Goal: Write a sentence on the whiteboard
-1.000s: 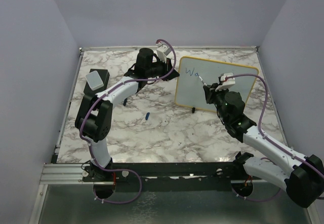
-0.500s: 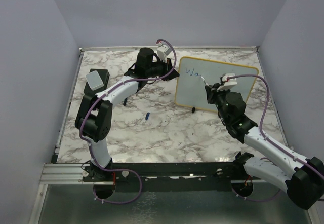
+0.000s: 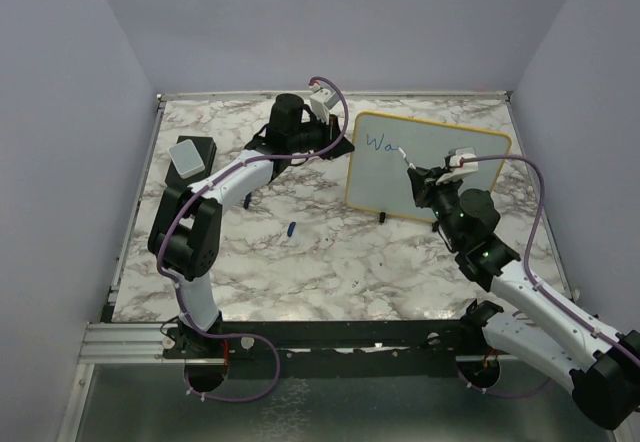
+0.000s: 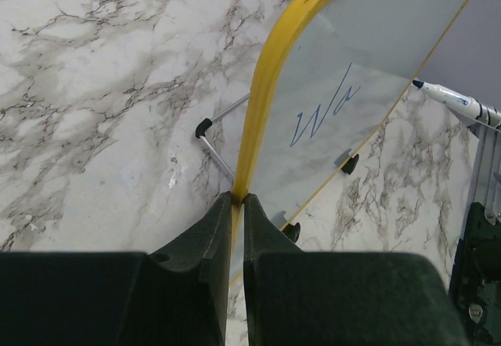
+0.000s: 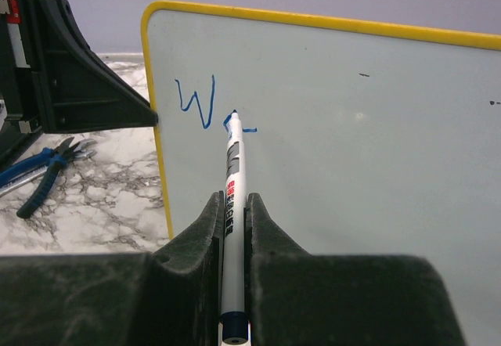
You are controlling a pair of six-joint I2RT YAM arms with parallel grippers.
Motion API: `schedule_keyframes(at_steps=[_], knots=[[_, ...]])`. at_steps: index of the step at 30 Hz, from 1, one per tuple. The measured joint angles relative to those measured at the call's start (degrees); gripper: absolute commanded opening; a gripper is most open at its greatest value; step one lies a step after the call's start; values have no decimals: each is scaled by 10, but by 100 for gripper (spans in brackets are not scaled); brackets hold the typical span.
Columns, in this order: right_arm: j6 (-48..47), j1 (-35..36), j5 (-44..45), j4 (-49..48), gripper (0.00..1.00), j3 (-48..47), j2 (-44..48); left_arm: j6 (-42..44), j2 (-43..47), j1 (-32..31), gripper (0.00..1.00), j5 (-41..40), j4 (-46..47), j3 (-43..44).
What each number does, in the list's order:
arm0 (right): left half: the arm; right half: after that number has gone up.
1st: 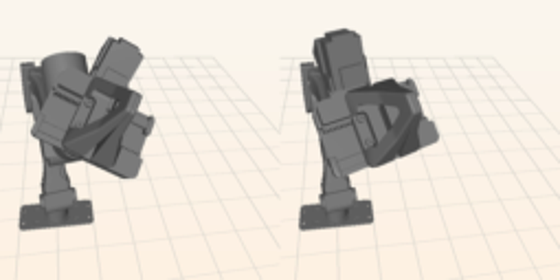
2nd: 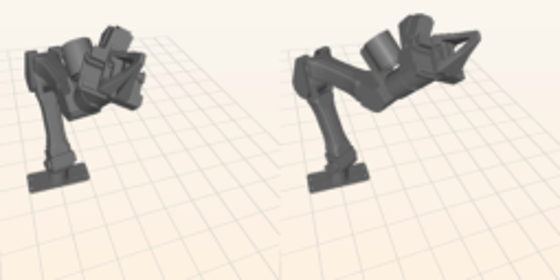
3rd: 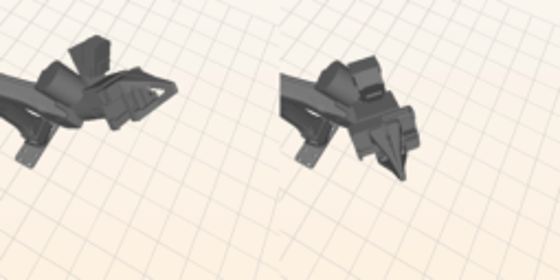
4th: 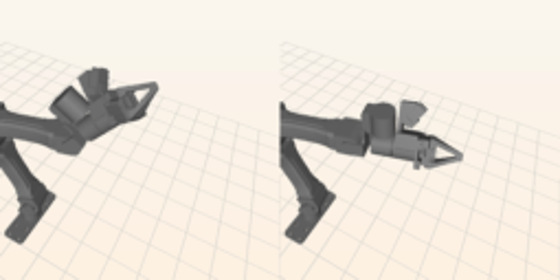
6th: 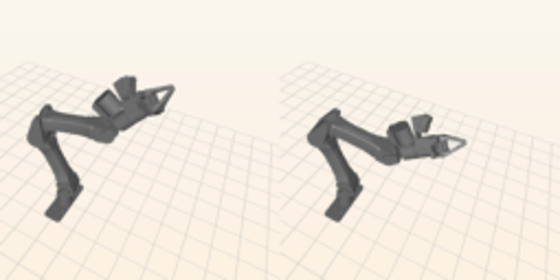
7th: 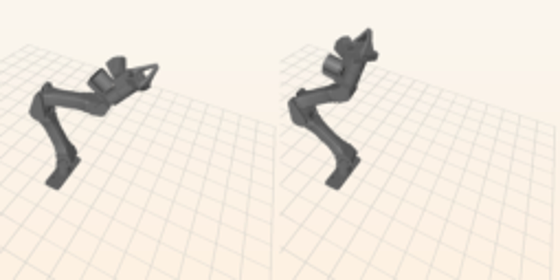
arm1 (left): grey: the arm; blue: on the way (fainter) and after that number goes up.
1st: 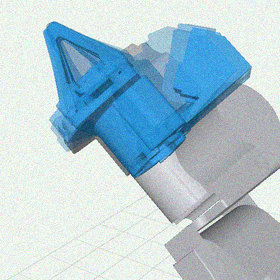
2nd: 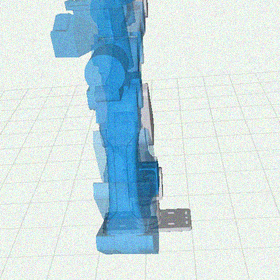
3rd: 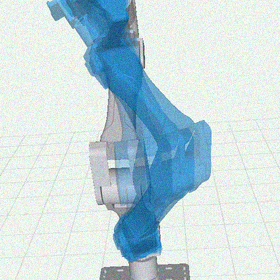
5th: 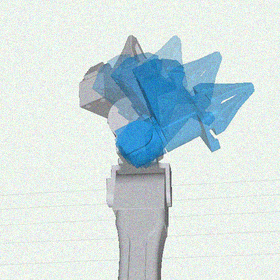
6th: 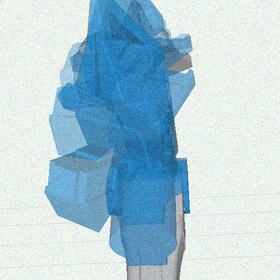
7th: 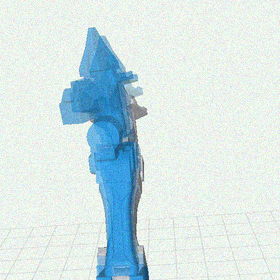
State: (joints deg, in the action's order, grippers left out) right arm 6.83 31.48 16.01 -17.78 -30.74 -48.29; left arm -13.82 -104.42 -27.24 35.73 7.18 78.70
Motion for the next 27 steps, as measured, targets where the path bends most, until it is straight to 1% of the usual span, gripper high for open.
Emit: schedule_keyframes(at_steps=[12, 27], knots=[[0, 0, 3, 1, 1, 0, -28, 0, 0, 0, 9, 0, 0, 0], [-9, 0, 7, -42, 1, 0, -59, 0, 0, 0, 7, 0, 0, 0]])
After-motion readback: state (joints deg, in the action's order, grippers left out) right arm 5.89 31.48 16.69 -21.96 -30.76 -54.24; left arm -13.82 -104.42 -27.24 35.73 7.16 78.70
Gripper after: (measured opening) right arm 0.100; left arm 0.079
